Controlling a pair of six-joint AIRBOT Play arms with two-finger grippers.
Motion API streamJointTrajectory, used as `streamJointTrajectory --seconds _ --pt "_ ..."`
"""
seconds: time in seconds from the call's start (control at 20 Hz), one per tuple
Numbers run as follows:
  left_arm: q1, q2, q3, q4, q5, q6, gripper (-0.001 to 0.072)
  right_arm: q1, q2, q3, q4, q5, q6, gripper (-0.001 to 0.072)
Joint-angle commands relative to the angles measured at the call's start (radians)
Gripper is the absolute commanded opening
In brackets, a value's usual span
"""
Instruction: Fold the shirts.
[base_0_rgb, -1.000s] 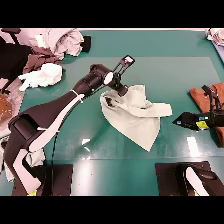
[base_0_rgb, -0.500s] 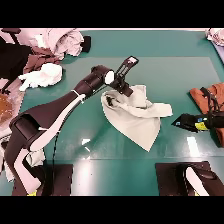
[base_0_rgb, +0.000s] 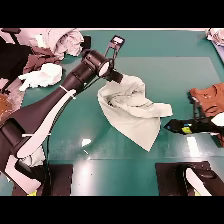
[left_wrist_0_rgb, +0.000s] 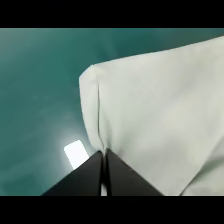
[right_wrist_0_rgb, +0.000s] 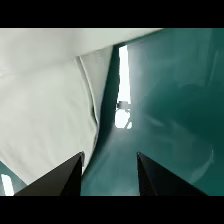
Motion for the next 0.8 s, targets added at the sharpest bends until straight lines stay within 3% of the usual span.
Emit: streamJointTrajectory --seconds 0.0,0.2,0.4,0.6,0.75 --pt "0.001 0.042 0.003 0.214 -0.149 -0.13 0.0022 0.164 -0.106 -0.02 0.002 -0.134 -0.014 0.0405" --pt "0.001 0.089 -0.023 0.27 -0.268 -0.142 0.0022 0.325 -0.212 -0.019 0.0 -0.23 0.047 0.0405" --pt "0.001 0.127 -0.103 0.28 -0.314 -0.18 0.0022 0.338 -0.208 -0.016 0.007 -0.281 0.061 0.0397" --pt "0.001 0.166 -0.22 0.265 -0.311 -0.233 0.0023 0.338 -0.15 -0.015 0.007 -0.324 0.081 0.0018" --pt "0.001 0.196 -0.263 0.276 -0.339 -0.255 0.0023 0.333 -0.097 -0.015 0.0 -0.318 0.081 0.0016"
